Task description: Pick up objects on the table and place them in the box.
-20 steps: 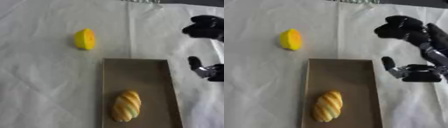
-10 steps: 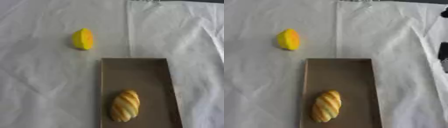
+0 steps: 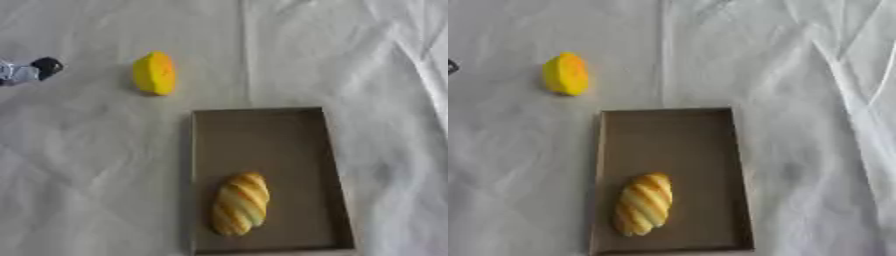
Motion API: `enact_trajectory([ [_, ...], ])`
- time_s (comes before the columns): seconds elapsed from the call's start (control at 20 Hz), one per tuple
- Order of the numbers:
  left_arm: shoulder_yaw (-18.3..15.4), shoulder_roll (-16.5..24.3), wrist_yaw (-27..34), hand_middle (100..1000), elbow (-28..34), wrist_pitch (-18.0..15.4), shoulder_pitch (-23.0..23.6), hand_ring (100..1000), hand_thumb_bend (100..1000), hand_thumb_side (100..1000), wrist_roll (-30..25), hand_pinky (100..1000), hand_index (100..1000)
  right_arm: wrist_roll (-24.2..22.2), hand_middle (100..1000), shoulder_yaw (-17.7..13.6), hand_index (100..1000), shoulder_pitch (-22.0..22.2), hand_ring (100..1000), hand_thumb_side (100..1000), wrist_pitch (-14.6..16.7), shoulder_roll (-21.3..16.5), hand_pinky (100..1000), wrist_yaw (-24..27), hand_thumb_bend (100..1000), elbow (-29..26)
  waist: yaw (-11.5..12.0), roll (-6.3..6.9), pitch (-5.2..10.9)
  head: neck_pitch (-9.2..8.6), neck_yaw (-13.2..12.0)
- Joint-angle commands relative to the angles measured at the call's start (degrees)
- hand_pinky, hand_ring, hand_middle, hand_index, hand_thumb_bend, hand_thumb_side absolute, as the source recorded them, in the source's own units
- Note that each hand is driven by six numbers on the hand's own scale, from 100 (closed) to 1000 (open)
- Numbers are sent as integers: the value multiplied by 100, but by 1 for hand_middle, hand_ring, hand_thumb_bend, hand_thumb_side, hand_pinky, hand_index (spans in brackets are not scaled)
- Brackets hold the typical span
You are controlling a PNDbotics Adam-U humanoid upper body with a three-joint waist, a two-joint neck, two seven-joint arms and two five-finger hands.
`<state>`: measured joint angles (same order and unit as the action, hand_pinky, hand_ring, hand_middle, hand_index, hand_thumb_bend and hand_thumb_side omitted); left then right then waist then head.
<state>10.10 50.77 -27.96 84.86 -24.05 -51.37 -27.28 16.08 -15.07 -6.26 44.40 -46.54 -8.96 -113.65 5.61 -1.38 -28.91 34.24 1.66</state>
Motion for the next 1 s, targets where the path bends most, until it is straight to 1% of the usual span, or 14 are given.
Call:
enact_trajectory([
  [0.05,153,7,-268,867,-514,-94,-294,1000,496,440,-305,941,938,-10,781,-12,884,-27,757,100,-54,-116,915,-15,100,-94,-3,13,187,33,-38],
  [0.1,180,-63,-315,869,-667,-127,-371,1000,520,459,-361,949,938,-27,781,-1,884,-33,755,100,-66,-117,915,-6,100,-94,-3,15,192,37,-44],
  [0.2,217,-212,-301,871,-930,-220,-506,1000,527,492,-490,951,938,-63,781,10,884,-44,754,100,-84,-110,916,13,100,-94,-1,18,199,38,-48],
  [0.4,257,-503,-70,873,-1266,-292,-729,1000,490,518,-718,954,935,-133,779,24,884,-63,751,100,-170,-80,921,81,100,-94,-15,22,213,43,-59],
  [0.7,368,-975,154,869,-1580,-121,-1062,1000,449,532,-1019,950,933,-292,777,51,884,-112,748,100,-300,-54,926,245,100,-94,-60,48,234,73,-109],
  [1.0,457,-1318,202,870,-1676,39,-1227,1000,427,541,-1117,951,937,-437,774,63,885,-156,744,108,-443,-22,934,427,100,-94,-94,81,239,103,-136],
])
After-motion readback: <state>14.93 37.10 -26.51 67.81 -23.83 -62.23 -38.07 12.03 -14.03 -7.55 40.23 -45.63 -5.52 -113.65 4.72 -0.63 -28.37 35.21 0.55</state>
